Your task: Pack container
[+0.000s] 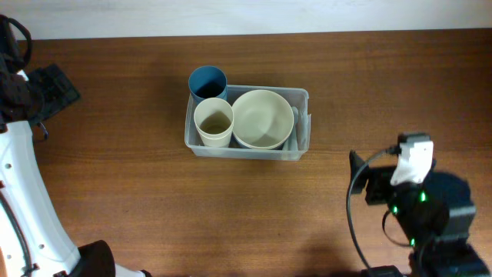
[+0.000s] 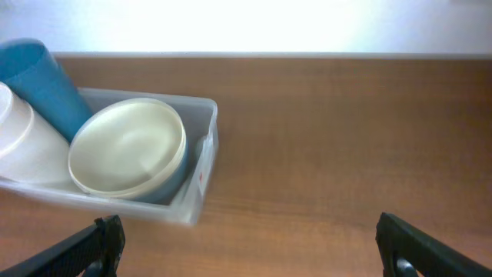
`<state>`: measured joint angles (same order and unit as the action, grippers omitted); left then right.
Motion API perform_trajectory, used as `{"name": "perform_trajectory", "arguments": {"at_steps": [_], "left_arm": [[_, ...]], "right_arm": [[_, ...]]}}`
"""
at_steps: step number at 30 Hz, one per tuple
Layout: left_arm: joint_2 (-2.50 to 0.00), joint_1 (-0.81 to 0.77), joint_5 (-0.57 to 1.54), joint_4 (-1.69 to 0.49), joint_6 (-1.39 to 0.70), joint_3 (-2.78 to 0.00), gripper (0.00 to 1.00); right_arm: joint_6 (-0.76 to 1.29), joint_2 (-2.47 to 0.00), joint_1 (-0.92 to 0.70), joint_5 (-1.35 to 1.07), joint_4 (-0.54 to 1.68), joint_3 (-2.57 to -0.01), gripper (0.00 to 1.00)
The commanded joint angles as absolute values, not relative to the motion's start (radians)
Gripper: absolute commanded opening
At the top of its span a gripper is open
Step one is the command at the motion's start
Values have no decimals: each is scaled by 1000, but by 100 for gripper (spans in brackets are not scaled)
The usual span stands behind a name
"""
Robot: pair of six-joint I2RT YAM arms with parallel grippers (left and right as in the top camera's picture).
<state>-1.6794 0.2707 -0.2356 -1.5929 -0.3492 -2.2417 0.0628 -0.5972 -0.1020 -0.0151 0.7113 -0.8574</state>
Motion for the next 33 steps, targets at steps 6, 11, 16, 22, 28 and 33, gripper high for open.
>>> {"name": "perform_trajectory", "arguments": {"at_steps": [6,11,16,22,28,33], "left_arm": [[-1683,273,-231,-1594,-359,-2239,99],[-1683,273,-231,-1594,-359,-2239,100],[-1683,273,-231,-1594,-359,-2239,99],[-1683,273,-231,-1594,-359,-2239,99],[-1683,273,-231,-1594,-359,-2239,100],[-1682,273,-231,-1594,-359,-2239,99]], "right_arm": [[59,-311,-113,-71,409,-512,99],[59,-188,-113,-118,244,-317,99],[59,-125,-113,-121,124,-177,99],[59,-61,-113,-123,83,-112,99],[56,-3,-105,-120,70,-99,99],[55,-3,-68,-120,18,-62,99]]}}
